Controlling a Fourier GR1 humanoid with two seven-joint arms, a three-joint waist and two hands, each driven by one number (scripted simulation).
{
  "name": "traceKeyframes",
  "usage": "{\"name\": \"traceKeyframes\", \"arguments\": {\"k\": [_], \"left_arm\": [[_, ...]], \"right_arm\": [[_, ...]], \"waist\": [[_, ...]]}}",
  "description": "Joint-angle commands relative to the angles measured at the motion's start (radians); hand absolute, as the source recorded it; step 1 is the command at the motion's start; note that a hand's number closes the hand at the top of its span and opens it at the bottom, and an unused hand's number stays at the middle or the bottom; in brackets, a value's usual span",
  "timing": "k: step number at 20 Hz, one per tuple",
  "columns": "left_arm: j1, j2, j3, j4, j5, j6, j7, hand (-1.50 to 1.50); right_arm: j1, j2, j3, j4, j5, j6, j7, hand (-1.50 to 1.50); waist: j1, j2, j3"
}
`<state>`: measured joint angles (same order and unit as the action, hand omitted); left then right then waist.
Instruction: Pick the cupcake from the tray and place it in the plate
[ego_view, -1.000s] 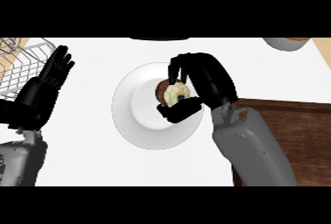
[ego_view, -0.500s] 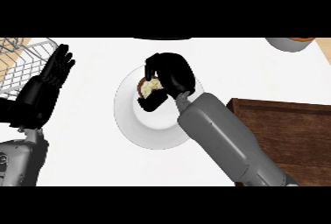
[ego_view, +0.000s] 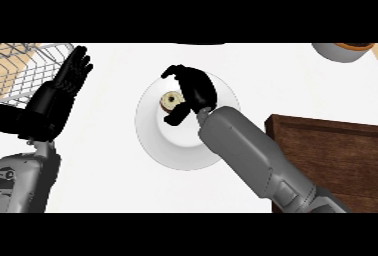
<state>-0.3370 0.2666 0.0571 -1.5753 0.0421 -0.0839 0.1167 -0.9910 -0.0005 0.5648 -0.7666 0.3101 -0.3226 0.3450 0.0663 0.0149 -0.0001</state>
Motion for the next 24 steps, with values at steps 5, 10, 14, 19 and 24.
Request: {"name": "traceKeyframes", "arguments": {"k": [5, 10, 14, 19, 24], "left_arm": [[0.015, -0.011, -0.006, -0.014, 0.000, -0.008, -0.013, 0.00], [0.011, 0.005, 0.011, 0.010, 0.000, -0.019, -0.014, 0.00], [-0.019, 0.011, 0.024, -0.026, 0.001, 0.003, 0.080, 0.00], [0.006, 0.038, 0.075, -0.010, 0.028, -0.024, 0.051, 0.00], [0.067, 0.039, 0.090, -0.044, 0.031, -0.035, 0.010, 0.00]], "right_arm": [[-0.041, 0.000, -0.015, 0.058, -0.243, -0.170, -0.194, -1.50], [-0.032, 0.000, -0.066, 0.019, -0.405, -0.224, -0.282, -1.50], [-0.032, 0.000, -0.136, 0.030, -0.448, -0.213, -0.334, -1.50], [-0.016, -0.052, -0.275, 0.030, -0.460, -0.130, -0.368, -1.50], [0.194, -0.152, -0.313, -0.069, -0.494, -0.016, -0.510, -1.50]], "waist": [[0.020, 0.003, 0.001], [-0.003, 0.000, 0.001], [-0.038, -0.010, 0.001], [-0.058, -0.012, 0.000], [-0.068, -0.016, 0.000]]}}
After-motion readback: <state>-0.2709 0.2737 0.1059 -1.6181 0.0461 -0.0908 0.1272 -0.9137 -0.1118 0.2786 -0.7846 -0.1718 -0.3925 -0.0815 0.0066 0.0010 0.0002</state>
